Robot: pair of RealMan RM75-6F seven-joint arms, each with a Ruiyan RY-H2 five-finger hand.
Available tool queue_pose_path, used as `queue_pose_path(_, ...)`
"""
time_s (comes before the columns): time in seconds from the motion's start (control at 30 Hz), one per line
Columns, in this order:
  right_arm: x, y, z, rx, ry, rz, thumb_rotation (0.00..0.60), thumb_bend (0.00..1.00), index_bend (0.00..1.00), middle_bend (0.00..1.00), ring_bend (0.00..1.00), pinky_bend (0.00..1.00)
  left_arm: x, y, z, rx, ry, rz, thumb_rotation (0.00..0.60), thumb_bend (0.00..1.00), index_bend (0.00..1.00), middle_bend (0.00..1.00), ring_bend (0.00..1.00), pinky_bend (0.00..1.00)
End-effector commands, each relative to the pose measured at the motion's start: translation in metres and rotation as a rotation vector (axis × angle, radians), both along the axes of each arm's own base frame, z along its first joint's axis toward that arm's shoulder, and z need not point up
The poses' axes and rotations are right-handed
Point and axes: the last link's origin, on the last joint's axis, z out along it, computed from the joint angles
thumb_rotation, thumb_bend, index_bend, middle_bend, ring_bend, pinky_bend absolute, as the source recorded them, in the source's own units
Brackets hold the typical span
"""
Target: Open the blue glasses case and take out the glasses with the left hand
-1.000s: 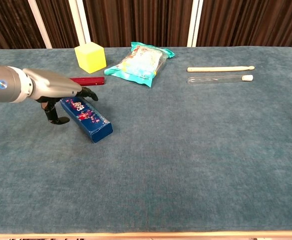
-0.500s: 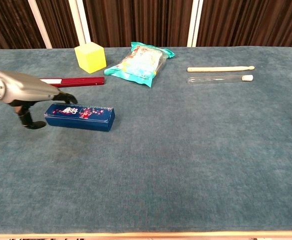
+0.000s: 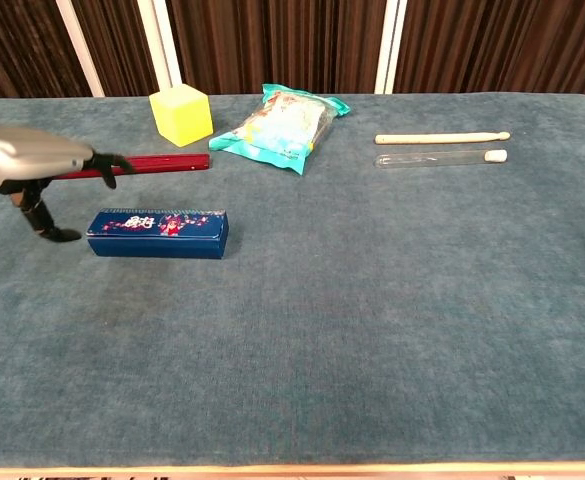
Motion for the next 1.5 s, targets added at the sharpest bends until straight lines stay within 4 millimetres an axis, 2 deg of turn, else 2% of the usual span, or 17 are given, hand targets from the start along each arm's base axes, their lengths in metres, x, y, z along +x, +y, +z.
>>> queue_pose_path(0.03, 0.000, 0.000, 0.000, 0.001, -0.001, -0.001, 0.600, 0.17, 0.00, 0.00, 0.00, 0.18, 0.001, 0.000, -0.007, 0.046, -0.026, -0.028, 0.600, 0.31, 0.00, 0.21, 0.00, 0.01)
queue_pose_path(0.53, 0.000, 0.000, 0.000, 0.001, -0.002, 0.001, 0.600, 0.18, 0.00, 0.00, 0.00, 0.18, 0.004, -0.003, -0.020, 0.042, -0.033, -0.053, 0.600, 0.34, 0.00, 0.27, 0.00, 0.02)
queue_pose_path(1.5, 0.000, -0.001, 0.000, 0.000, -0.004, 0.002, 0.600, 0.18, 0.00, 0.00, 0.00, 0.18, 0.004, -0.003, -0.034, 0.023, -0.048, -0.032, 0.600, 0.37, 0.00, 0.29, 0.00, 0.02)
